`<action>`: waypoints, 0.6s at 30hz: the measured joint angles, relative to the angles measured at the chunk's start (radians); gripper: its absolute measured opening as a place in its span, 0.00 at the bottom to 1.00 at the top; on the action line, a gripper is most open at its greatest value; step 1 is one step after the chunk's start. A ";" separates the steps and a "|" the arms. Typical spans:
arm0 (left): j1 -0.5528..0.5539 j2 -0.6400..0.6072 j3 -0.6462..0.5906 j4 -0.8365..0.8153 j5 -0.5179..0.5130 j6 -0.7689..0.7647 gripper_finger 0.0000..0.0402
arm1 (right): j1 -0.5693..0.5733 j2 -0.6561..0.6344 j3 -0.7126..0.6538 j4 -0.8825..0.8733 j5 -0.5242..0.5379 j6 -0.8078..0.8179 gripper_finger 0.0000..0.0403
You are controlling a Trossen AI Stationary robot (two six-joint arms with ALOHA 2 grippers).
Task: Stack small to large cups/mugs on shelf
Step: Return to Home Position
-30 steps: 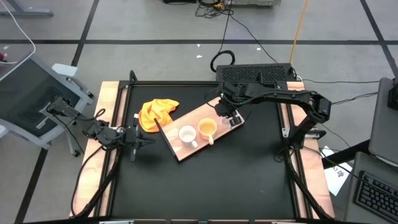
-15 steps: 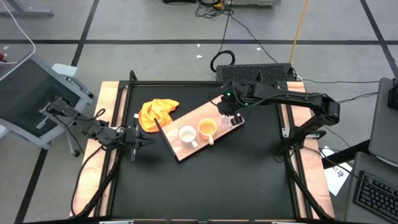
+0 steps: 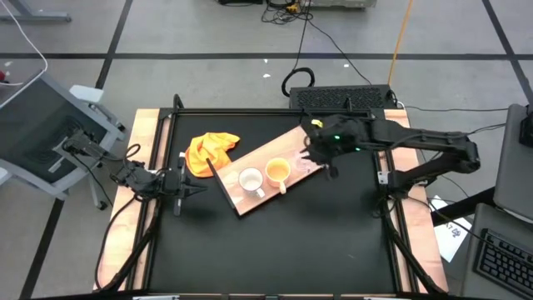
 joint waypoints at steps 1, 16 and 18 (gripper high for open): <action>0.000 0.000 0.000 0.003 0.000 0.015 0.08 | 0.015 -0.020 0.000 -0.004 0.000 0.014 0.14; -0.006 -0.019 0.057 -0.033 -0.136 0.157 0.00 | 0.132 -0.293 -0.094 -0.062 0.004 0.168 0.00; -0.020 -0.041 0.076 -0.051 -0.153 0.160 0.00 | 0.133 -0.347 -0.160 -0.016 0.004 0.182 0.00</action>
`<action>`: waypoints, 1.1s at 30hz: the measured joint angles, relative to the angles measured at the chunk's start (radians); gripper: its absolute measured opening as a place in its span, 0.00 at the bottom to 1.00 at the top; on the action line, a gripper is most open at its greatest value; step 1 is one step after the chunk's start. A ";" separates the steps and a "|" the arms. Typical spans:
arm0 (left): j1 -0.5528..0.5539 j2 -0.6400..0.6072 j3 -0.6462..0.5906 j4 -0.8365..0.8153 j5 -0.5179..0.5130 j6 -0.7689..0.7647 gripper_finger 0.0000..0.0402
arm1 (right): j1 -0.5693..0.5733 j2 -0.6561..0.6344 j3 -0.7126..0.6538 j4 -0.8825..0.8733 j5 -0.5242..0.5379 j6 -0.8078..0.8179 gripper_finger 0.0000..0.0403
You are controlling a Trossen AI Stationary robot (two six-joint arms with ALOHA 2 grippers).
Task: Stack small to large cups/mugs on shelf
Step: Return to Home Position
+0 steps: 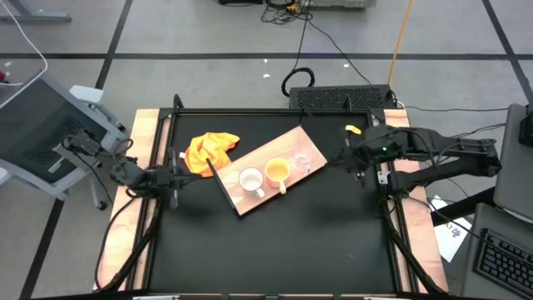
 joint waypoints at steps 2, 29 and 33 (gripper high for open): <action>-0.021 -0.032 0.017 -0.034 -0.030 0.000 0.00 | 0.000 -0.057 -0.070 0.058 0.000 0.019 0.00; -0.128 -0.208 -0.138 0.169 -0.289 0.023 0.00 | 0.000 -0.500 -0.619 0.451 0.000 0.311 0.00; -0.128 -0.208 -0.153 0.153 -0.297 -0.005 0.00 | 0.000 -0.509 -0.656 0.475 0.000 0.351 0.00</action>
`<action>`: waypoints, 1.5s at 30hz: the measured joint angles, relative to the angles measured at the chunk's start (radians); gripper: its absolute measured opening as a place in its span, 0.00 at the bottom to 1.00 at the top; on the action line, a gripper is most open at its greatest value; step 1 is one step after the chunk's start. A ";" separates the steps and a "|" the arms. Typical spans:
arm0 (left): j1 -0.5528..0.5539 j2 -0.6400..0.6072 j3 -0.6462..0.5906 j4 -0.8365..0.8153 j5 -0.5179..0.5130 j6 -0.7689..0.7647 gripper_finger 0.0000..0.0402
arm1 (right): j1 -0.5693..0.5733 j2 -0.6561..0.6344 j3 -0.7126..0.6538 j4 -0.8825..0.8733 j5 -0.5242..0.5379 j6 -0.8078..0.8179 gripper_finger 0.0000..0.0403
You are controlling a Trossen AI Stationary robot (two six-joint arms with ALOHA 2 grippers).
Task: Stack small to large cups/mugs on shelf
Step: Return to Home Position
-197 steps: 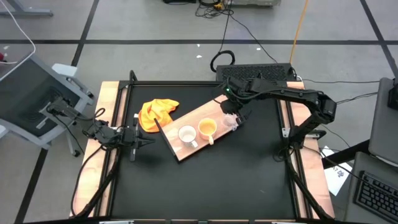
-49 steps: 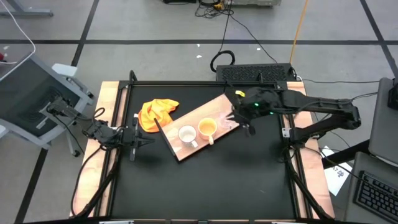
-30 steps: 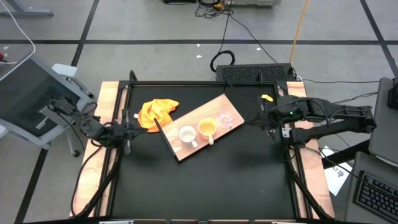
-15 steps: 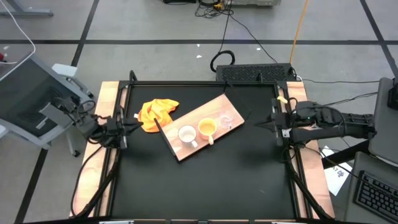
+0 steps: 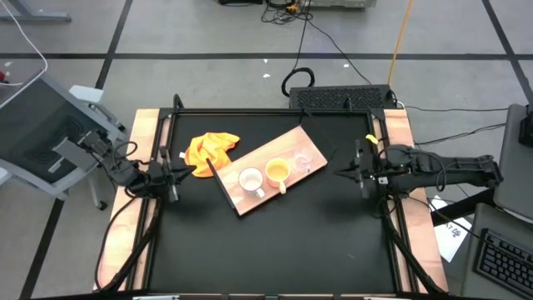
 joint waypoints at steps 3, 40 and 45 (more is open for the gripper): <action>-0.004 0.000 -0.009 -0.015 -0.001 -0.022 0.00 | 0.000 -0.017 -0.038 0.055 0.000 0.005 0.00; -0.015 0.002 -0.178 -0.007 -0.045 -0.121 0.00 | -0.056 -0.130 -0.448 0.496 0.007 0.077 0.00; 0.069 0.002 -0.177 0.003 0.048 -0.088 0.00 | -0.112 -0.130 -0.467 0.515 -0.043 0.093 0.00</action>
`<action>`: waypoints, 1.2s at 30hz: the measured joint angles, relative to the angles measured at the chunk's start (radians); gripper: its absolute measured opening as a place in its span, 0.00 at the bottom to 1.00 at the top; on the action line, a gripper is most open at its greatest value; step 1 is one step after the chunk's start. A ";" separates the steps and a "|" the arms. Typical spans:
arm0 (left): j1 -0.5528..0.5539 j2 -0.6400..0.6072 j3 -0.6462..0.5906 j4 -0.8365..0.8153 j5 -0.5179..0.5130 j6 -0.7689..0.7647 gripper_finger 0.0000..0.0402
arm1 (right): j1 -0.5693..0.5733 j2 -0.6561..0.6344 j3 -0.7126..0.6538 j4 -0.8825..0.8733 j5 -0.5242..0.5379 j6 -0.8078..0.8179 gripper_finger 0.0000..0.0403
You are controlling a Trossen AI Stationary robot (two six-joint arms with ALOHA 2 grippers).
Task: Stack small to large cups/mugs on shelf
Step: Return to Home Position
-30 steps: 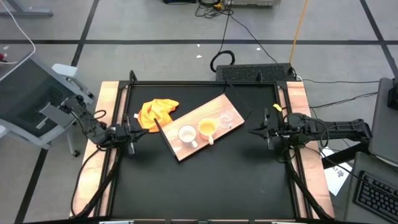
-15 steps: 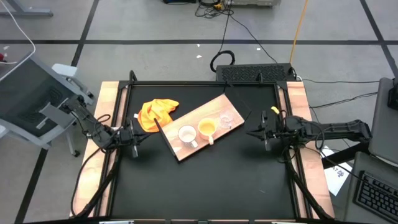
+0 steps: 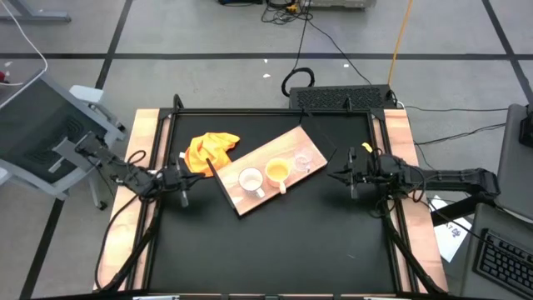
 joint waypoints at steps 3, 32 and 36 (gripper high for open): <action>0.051 0.000 0.000 0.006 0.055 0.030 0.00 | -0.026 0.000 0.000 0.001 -0.036 -0.024 0.00; 0.603 0.000 0.001 -0.028 0.839 0.047 0.00 | -0.242 0.003 -0.001 0.008 -0.332 -0.047 0.00; 0.621 0.000 0.001 -0.030 0.876 0.048 0.00 | -0.242 0.003 -0.001 0.022 -0.354 -0.049 0.00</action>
